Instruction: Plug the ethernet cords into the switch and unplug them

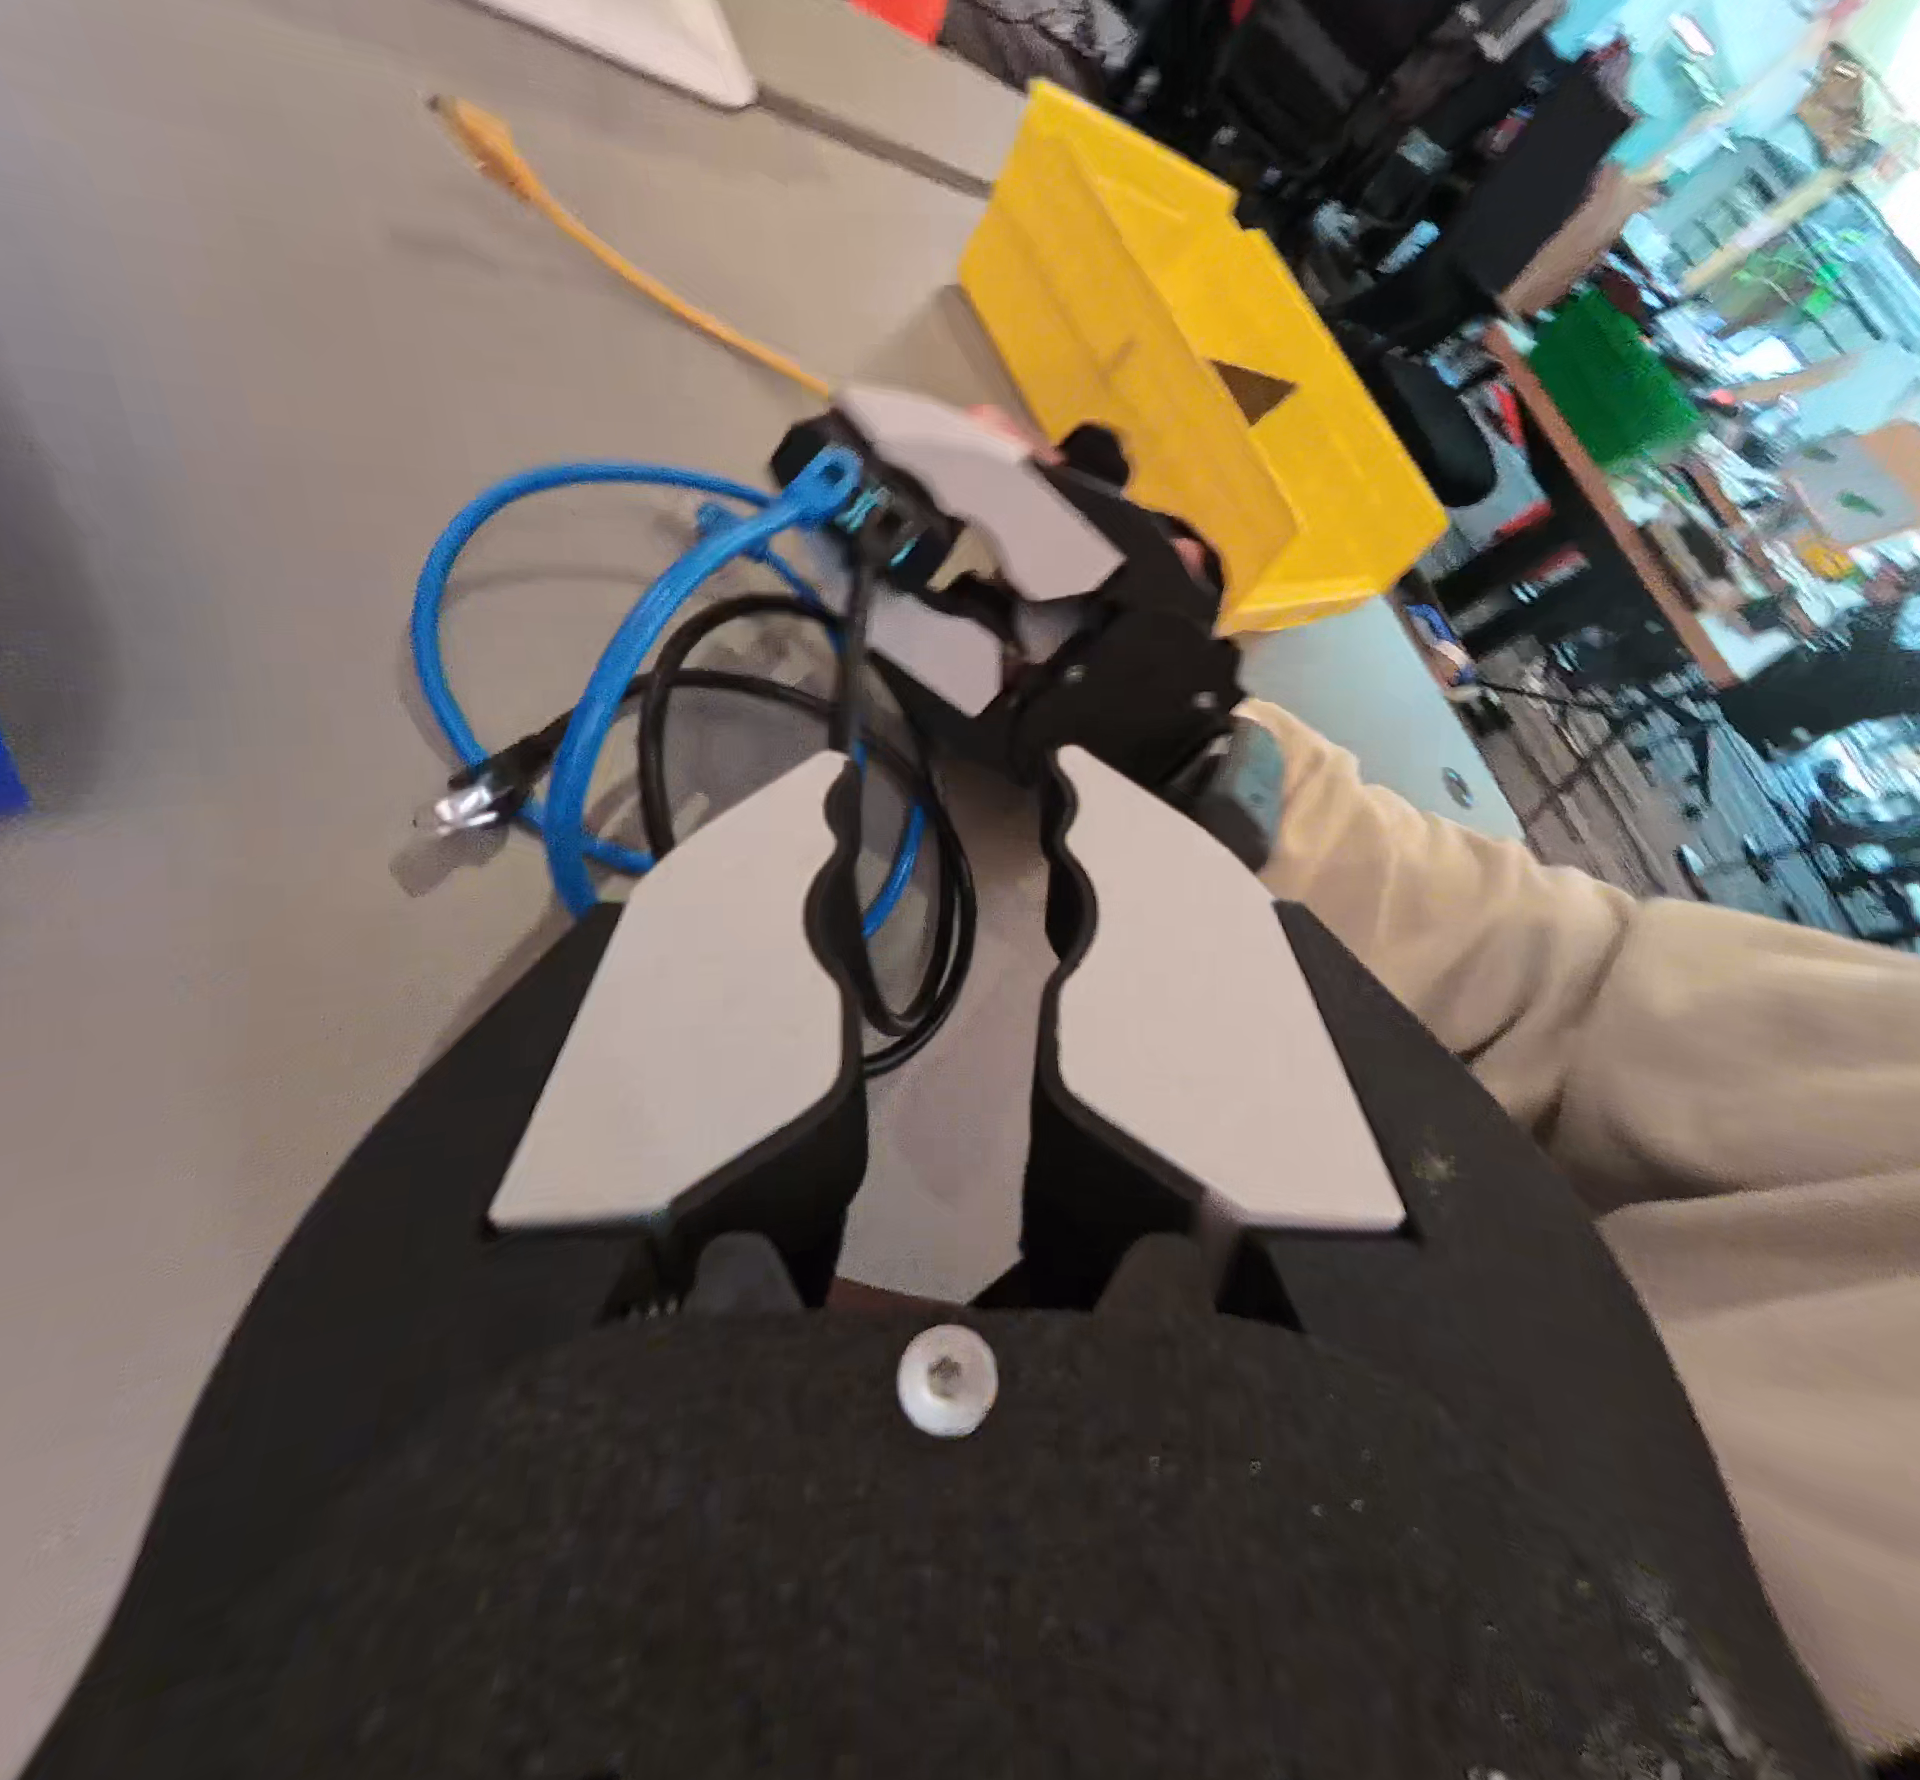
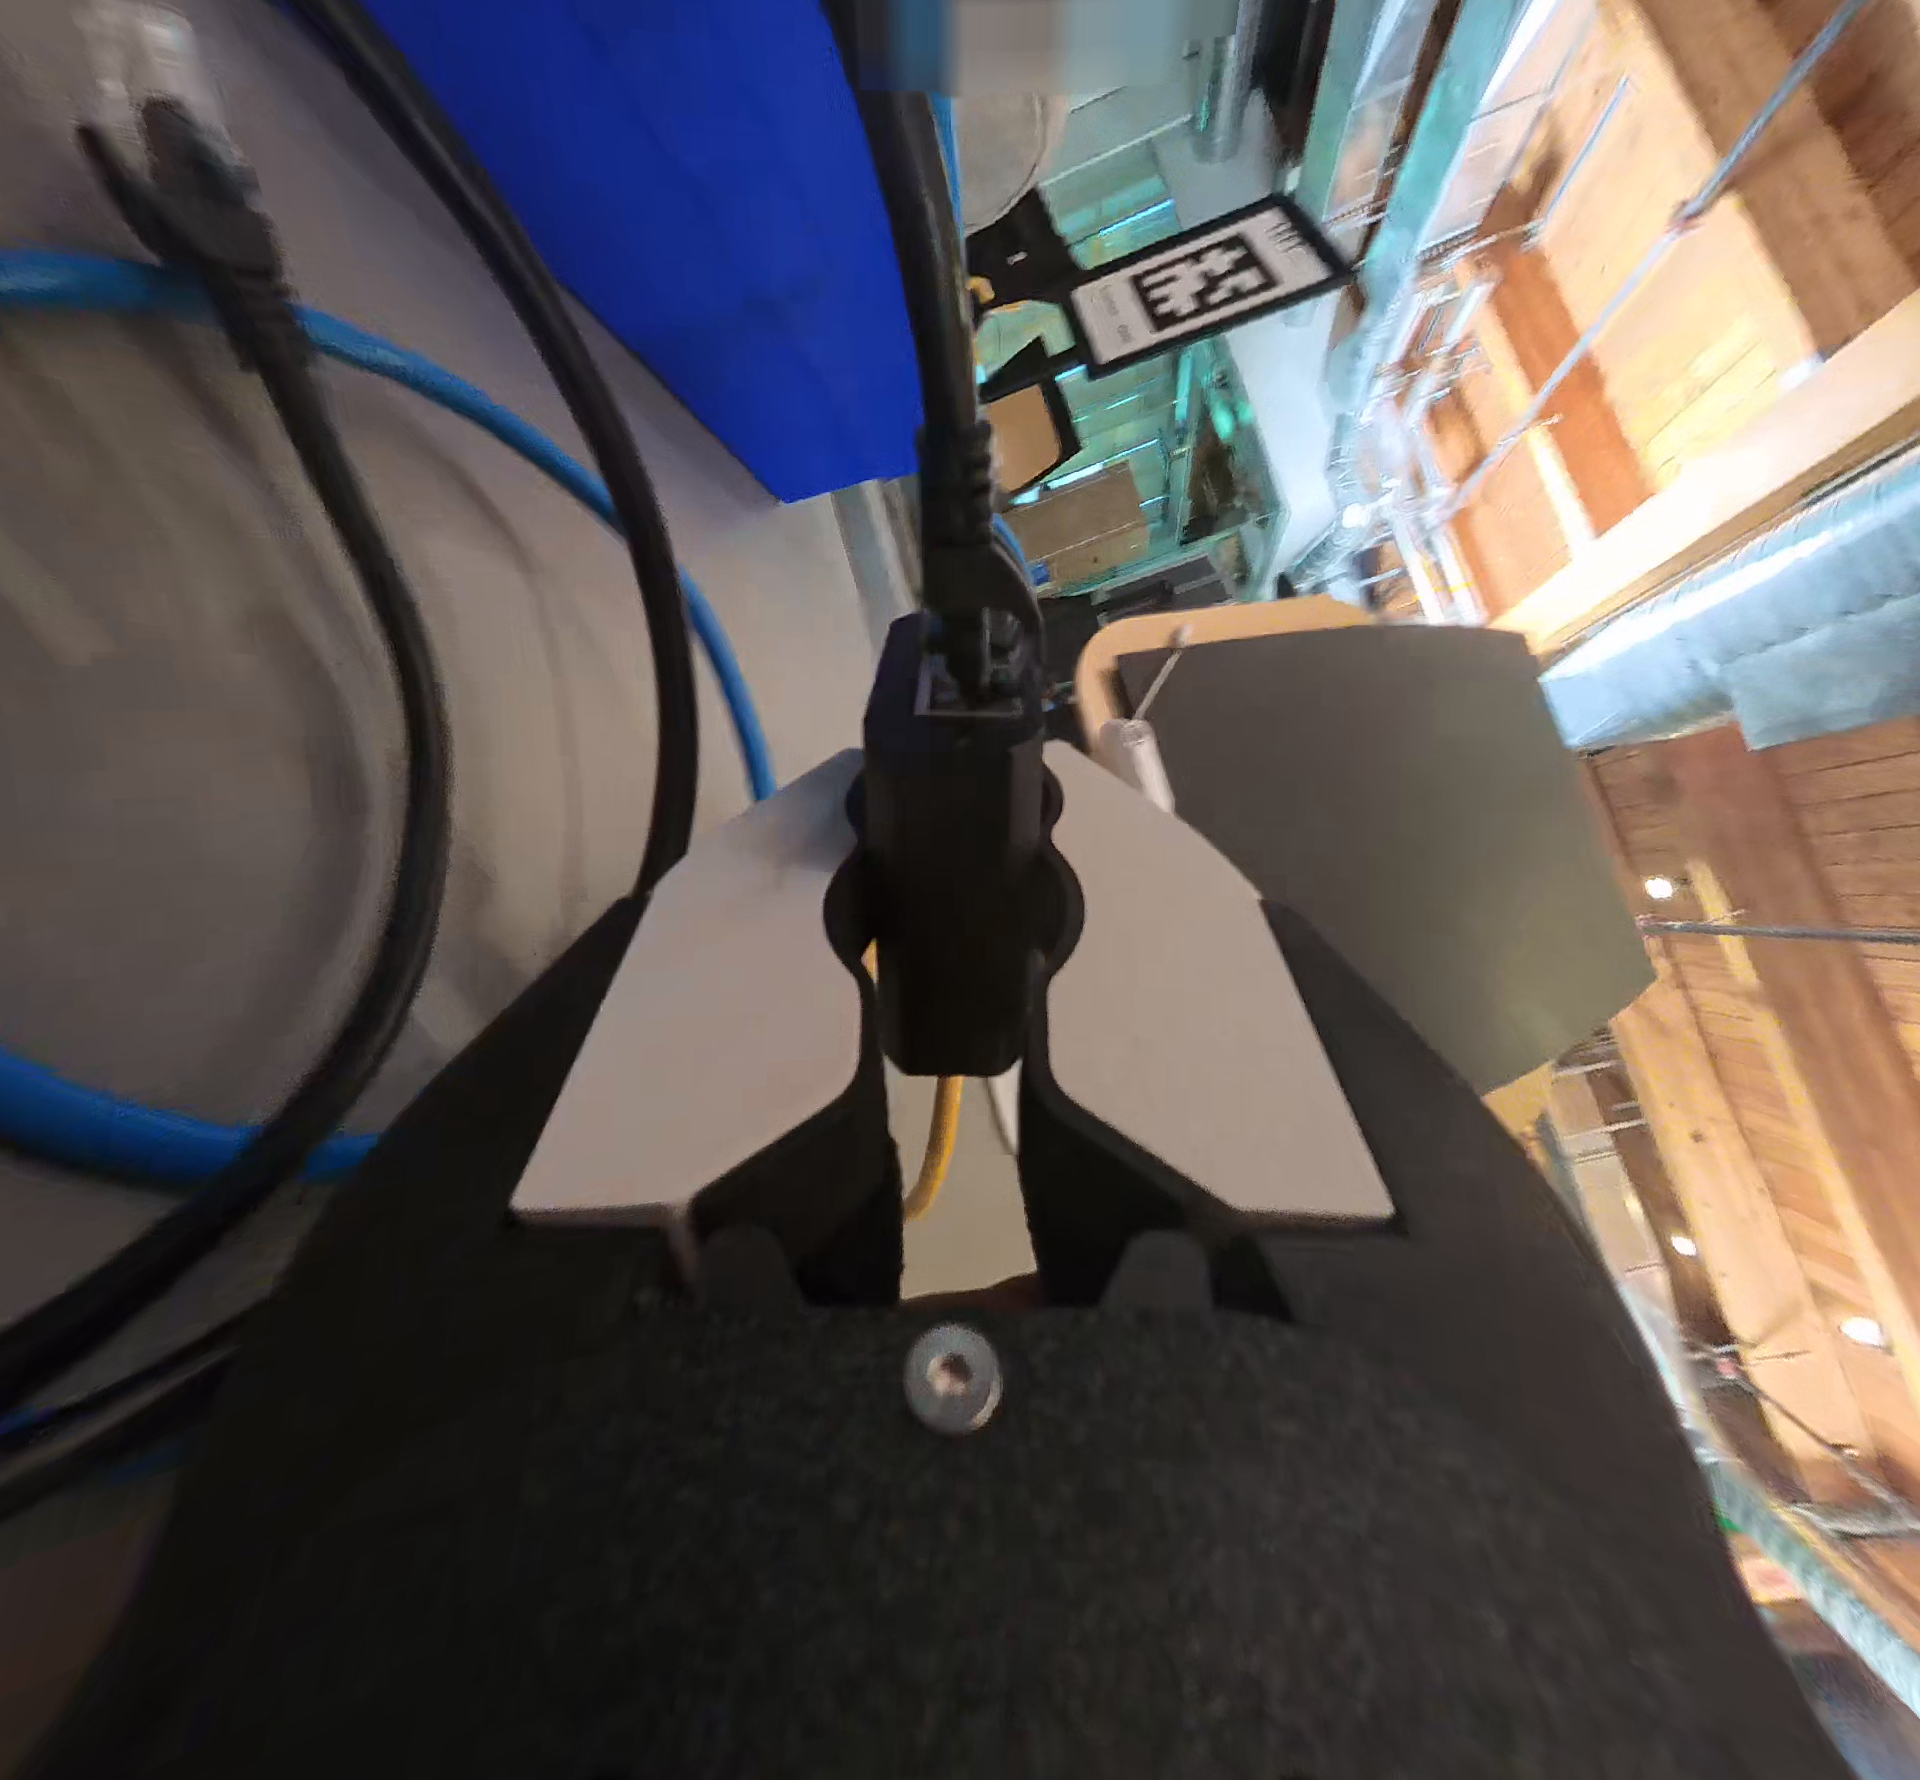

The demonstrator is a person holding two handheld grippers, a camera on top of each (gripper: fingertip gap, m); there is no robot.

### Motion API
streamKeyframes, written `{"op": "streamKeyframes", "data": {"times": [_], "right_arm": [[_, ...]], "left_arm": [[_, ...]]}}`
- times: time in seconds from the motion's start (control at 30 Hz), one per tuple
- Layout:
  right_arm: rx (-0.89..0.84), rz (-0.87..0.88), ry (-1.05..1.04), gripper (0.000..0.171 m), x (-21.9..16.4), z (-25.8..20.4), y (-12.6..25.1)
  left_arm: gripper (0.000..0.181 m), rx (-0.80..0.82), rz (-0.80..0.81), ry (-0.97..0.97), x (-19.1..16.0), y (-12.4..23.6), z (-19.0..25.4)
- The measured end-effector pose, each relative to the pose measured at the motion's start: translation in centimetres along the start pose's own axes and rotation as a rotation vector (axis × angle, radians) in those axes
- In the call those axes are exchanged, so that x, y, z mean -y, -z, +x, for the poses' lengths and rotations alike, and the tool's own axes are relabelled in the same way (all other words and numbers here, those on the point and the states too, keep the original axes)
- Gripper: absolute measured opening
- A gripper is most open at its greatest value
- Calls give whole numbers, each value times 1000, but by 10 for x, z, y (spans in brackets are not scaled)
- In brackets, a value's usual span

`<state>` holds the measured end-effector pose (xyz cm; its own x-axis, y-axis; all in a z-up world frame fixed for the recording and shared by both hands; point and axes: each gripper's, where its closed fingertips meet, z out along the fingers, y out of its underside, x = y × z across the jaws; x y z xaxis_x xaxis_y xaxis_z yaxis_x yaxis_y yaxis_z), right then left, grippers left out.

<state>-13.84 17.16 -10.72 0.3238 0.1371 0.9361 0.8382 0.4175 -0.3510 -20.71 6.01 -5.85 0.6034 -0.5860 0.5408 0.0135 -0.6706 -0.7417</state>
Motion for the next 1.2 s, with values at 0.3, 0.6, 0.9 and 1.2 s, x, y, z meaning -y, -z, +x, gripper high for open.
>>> {"op": "streamKeyframes", "data": {"times": [0.3, 0.6, 0.9, 1.2], "right_arm": [[-47, 73, 70, 26, 15, 6, 18], [-69, 112, 137, 26, 27, 10, 24], [-86, 132, 154, 25, 30, 16, 28], [-88, 177, 171, 25, 35, 16, 32]], "left_arm": [[35, 146, -96, 153, -13, -47, -20], [33, -60, -9, 439, 1, -69, 4], [15, -110, 29, 507, 4, -63, 3], [15, -140, -3, 514, 1, -61, 7]]}}
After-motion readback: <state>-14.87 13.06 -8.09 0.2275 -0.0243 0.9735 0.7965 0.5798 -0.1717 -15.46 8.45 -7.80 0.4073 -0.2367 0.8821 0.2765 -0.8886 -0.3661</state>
